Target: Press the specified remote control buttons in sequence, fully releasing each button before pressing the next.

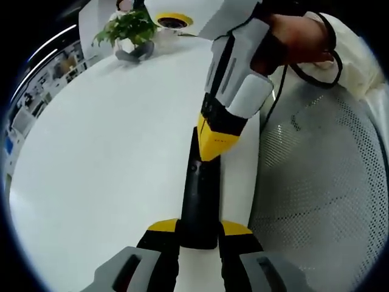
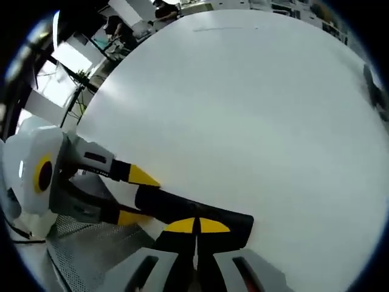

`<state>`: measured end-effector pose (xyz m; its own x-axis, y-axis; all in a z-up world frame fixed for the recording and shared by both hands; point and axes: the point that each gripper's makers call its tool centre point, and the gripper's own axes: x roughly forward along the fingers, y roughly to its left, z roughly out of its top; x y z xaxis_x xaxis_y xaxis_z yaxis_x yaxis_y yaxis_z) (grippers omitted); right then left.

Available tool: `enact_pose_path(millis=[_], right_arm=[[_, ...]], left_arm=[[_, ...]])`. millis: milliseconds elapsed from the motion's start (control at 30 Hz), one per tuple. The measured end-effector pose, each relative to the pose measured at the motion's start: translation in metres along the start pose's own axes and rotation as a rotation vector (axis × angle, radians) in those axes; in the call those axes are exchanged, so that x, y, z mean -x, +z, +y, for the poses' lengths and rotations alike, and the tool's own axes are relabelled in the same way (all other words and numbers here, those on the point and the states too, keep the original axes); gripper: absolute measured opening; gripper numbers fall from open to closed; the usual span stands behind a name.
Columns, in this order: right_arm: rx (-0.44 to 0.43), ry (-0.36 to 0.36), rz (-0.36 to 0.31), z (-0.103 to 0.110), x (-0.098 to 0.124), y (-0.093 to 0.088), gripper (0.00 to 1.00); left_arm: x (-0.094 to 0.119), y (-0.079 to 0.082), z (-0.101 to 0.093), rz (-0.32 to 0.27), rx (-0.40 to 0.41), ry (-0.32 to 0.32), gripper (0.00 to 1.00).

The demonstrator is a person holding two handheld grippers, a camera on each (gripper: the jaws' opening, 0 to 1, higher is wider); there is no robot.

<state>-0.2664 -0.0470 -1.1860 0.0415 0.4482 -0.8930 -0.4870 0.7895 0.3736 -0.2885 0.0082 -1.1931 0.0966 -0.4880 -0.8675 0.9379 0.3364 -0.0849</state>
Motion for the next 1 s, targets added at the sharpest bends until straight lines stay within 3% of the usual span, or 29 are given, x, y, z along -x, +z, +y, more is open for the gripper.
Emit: enact_pose_path(millis=[600, 967, 1000], right_arm=[[0.024, -0.010, 0.065, -0.006, 0.005, -0.010, 0.00], [0.095, -0.051, 0.055, -0.005, 0.004, -0.013, 0.00], [0.104, -0.048, 0.101, -0.004, 0.002, -0.021, 0.00]], left_arm=[[0.000, 0.000, 0.000, -0.004, -0.004, -0.008, 0.24], [0.000, 0.000, 0.000, 0.010, -0.025, -0.001, 0.24], [-0.001, 0.001, -0.001, 0.006, -0.002, -0.003, 0.24]])
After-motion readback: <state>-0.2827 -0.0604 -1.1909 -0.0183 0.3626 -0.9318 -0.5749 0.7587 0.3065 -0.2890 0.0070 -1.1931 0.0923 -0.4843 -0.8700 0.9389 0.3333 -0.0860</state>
